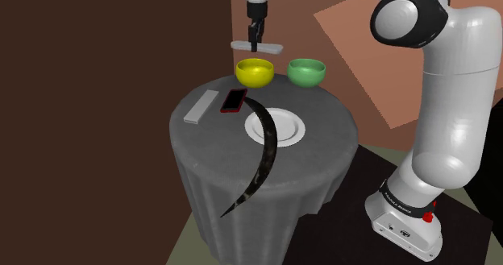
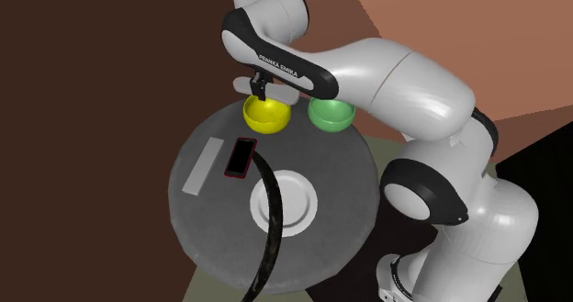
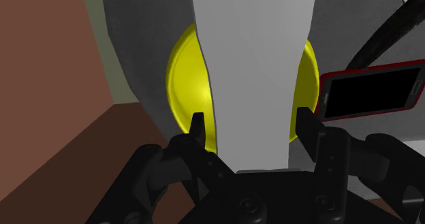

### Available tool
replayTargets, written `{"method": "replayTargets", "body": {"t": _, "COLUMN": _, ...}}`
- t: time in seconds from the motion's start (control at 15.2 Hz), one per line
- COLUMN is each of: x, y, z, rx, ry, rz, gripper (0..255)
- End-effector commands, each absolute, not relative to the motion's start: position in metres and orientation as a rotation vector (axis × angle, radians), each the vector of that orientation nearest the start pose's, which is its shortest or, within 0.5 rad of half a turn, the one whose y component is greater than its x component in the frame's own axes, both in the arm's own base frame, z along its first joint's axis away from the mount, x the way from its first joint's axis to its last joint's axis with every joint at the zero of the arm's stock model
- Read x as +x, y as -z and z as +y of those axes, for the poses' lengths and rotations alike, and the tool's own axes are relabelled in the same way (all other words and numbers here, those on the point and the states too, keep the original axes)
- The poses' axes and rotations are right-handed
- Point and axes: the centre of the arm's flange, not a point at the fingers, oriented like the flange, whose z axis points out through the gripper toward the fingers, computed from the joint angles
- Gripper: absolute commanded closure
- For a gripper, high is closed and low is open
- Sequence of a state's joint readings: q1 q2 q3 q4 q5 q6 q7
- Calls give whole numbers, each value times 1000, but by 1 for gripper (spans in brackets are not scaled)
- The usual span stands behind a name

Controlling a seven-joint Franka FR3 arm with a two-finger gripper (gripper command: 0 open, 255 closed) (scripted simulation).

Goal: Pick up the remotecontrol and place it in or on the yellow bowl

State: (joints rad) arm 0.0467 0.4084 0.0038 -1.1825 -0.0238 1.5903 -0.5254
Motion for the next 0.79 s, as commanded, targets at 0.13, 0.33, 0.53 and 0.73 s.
{"method": "replayTargets", "body": {"t": 0.13, "x": 675, "y": -538, "z": 31, "rx": -3033, "ry": -7, "rz": -899, "gripper": 255}}
{"method": "replayTargets", "body": {"t": 0.33, "x": 675, "y": -523, "z": 31, "rx": -3033, "ry": -7, "rz": -899, "gripper": 255}}
{"method": "replayTargets", "body": {"t": 0.53, "x": 675, "y": -507, "z": 31, "rx": -3033, "ry": -7, "rz": -899, "gripper": 255}}
{"method": "replayTargets", "body": {"t": 0.73, "x": 675, "y": -495, "z": 31, "rx": -3033, "ry": -7, "rz": -899, "gripper": 255}}
